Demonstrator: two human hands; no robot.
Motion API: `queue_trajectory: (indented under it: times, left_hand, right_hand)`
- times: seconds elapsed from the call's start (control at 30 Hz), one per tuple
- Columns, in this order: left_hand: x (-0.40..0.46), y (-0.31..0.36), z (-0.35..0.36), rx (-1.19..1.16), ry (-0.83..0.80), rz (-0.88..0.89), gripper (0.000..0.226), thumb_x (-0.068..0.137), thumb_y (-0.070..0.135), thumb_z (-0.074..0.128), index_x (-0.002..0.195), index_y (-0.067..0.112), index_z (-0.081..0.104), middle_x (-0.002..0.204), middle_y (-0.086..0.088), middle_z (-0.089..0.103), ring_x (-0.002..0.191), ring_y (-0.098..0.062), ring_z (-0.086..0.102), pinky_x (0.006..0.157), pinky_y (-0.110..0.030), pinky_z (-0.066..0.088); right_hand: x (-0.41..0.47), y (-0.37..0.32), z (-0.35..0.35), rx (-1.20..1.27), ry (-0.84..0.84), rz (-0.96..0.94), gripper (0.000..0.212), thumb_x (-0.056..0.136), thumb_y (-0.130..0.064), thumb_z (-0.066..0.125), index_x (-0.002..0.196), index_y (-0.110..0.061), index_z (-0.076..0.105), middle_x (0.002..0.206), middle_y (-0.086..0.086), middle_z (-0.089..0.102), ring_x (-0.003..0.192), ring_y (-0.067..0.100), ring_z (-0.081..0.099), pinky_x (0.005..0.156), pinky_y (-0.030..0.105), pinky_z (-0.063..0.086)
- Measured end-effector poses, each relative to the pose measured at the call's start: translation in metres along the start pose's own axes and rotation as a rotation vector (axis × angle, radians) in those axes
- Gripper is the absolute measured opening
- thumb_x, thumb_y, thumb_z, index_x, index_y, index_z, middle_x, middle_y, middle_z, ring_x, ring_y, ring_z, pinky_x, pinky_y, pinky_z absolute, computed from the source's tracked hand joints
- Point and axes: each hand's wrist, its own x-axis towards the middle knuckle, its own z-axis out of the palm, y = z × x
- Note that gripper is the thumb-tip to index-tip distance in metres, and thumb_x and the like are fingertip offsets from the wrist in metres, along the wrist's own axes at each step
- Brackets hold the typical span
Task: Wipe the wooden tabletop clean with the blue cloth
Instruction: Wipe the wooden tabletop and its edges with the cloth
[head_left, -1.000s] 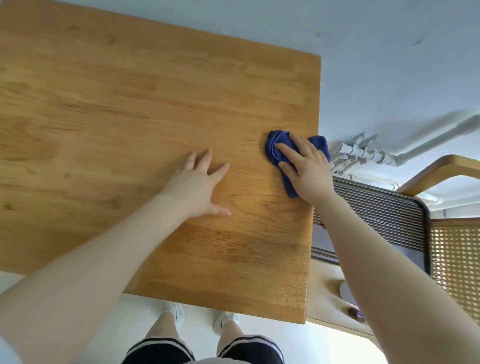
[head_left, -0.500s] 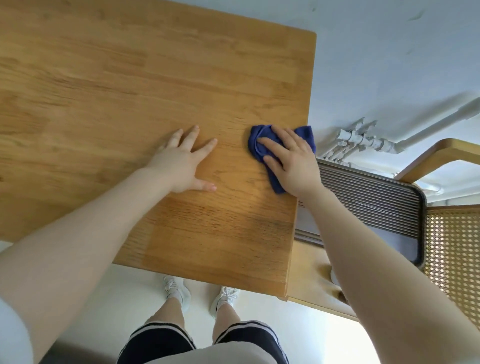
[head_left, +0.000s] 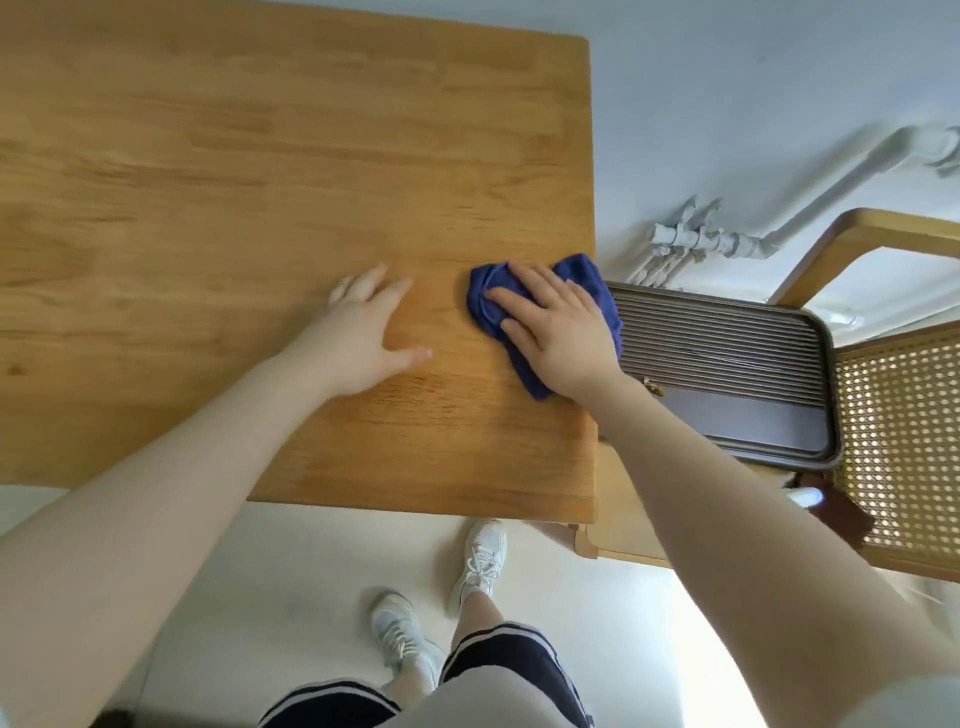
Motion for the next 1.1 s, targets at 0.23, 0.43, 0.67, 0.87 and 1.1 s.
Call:
queue_trajectory:
  times: [0.23,0.43,0.67,0.87,1.1]
  left_hand:
    - [-0.069,-0.051,0.026,0.131,-0.106,-0.075,0.109,0.079,0.049,0.066,0.148,0.021,-0.014,0.157,-0.001,-0.018,0.145,-0.021,-0.009,0.116,-0.043,0.010]
    - [-0.083,-0.081,0.021,0.309,-0.008,-0.120,0.123,0.066,0.068,0.064,0.148,0.016,-0.012,0.155,-0.013,-0.020,0.144,-0.027,-0.011,0.117,-0.041,0.003]
    - [-0.080,-0.096,0.029,0.279,0.013,-0.236,0.139,0.049,0.086,0.057,0.148,0.020,-0.016,0.155,-0.010,-0.021,0.144,-0.026,-0.014,0.116,-0.043,-0.004]
    - [-0.084,-0.101,0.022,0.244,-0.033,-0.197,0.135,0.055,0.077,0.065,0.148,0.021,-0.014,0.155,-0.009,-0.022,0.144,-0.025,-0.013,0.116,-0.041,0.005]
    - [-0.081,-0.105,0.023,0.216,-0.003,-0.182,0.135,0.053,0.077,0.065,0.148,0.023,-0.015,0.155,-0.007,-0.023,0.144,-0.024,-0.014,0.116,-0.040,0.004]
  right_hand:
    - [-0.036,-0.083,0.030,0.033,-0.044,-0.012,0.043,0.093,-0.038,0.032,0.129,-0.025,0.052,0.147,0.010,0.036,0.135,0.031,0.034,0.106,0.046,0.028]
    - [-0.039,-0.100,0.031,-0.037,-0.100,-0.293,0.044,0.093,-0.045,0.034,0.124,-0.025,0.057,0.140,0.009,0.047,0.126,0.031,0.047,0.100,0.045,0.036]
    - [0.025,-0.102,0.044,-0.043,0.003,0.283,0.042,0.097,-0.036,0.038,0.137,-0.027,0.042,0.153,0.006,0.026,0.140,0.029,0.022,0.111,0.044,0.019]
    - [-0.032,-0.164,0.060,-0.034,-0.029,-0.140,0.039,0.090,-0.036,0.040,0.122,-0.024,0.059,0.139,0.011,0.048,0.125,0.032,0.047,0.098,0.044,0.038]
    - [0.046,-0.125,0.050,-0.083,-0.010,0.126,0.045,0.094,-0.045,0.034,0.135,-0.029,0.045,0.149,0.006,0.033,0.136,0.030,0.030,0.107,0.045,0.026]
